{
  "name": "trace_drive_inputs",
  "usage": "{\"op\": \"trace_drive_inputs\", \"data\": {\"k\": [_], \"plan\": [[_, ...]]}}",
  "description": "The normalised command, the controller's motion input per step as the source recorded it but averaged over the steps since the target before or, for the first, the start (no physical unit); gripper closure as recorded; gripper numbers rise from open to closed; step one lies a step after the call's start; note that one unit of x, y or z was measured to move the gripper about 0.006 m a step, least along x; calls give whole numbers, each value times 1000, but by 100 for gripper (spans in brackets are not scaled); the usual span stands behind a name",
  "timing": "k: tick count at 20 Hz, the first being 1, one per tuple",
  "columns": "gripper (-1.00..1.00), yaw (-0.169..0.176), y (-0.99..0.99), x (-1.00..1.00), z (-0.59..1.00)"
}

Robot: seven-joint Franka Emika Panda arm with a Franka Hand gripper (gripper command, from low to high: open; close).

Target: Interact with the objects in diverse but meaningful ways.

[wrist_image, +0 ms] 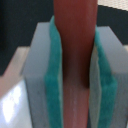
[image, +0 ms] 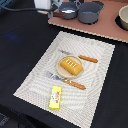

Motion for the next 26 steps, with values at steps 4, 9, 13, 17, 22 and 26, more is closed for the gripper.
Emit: {"op": "trace_drive_inputs", "data": {"k": [4,9,13,17,22,26], "plan": [[100,48,763,-296,0],[100,49,712,-275,-32],[100,38,696,-119,-68],[100,7,579,4,-206],[100,1,511,58,-255],[100,2,447,76,-295]]}}
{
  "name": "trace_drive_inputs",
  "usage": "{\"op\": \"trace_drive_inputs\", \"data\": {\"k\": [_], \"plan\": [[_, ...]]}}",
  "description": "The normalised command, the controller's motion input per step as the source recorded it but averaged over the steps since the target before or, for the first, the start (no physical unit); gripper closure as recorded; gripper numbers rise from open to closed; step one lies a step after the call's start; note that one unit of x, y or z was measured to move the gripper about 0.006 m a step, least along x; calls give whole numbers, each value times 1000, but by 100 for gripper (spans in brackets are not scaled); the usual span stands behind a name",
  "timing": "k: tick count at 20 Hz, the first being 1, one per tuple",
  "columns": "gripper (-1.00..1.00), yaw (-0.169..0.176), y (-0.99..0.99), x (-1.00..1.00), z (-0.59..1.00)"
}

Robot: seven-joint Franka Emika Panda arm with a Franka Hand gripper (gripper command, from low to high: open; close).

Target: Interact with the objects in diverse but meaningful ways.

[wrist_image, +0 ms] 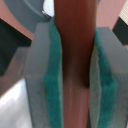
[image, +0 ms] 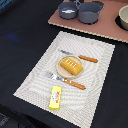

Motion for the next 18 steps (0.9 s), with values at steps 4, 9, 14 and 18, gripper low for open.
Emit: {"op": "trace_drive_inputs", "data": {"k": [4,9,14,18], "plan": [[100,1,412,45,-299],[100,0,310,118,-277],[100,0,238,97,-270],[100,0,171,44,-201]]}}
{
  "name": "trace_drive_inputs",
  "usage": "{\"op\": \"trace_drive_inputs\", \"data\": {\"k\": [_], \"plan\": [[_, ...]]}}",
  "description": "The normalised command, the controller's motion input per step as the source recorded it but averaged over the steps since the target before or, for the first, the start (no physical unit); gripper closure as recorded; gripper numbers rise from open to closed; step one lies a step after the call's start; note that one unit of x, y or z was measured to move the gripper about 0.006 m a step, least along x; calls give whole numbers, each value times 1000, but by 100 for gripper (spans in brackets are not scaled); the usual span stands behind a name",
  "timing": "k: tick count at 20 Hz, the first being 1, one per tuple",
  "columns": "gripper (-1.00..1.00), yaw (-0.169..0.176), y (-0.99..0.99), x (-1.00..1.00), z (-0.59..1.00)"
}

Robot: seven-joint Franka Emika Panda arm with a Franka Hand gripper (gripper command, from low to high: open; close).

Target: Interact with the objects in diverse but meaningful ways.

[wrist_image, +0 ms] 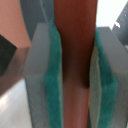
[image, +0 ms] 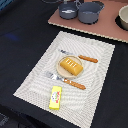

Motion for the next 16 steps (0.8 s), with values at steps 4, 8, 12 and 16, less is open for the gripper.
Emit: {"op": "trace_drive_inputs", "data": {"k": [4,8,12,16], "plan": [[-100,0,162,47,47],[-100,0,213,22,653],[-100,0,226,0,969],[-100,0,208,-22,1000]]}}
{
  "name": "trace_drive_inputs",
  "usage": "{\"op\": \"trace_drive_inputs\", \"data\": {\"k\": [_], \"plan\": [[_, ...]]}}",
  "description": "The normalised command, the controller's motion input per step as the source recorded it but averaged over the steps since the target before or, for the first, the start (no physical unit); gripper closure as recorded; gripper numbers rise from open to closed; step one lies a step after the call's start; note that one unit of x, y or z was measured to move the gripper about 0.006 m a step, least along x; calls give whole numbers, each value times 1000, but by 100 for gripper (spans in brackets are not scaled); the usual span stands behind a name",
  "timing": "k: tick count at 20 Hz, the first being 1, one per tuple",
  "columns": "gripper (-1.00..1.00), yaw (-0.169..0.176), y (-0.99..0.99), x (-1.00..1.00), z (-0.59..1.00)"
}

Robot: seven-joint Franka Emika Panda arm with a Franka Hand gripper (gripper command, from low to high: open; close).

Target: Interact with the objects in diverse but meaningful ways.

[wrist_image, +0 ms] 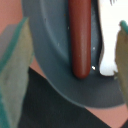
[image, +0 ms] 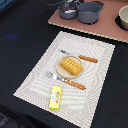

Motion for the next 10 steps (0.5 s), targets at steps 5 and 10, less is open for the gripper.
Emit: {"op": "trace_drive_inputs", "data": {"k": [5,10], "plan": [[-100,0,125,-12,985],[-100,-28,-183,50,392]]}}
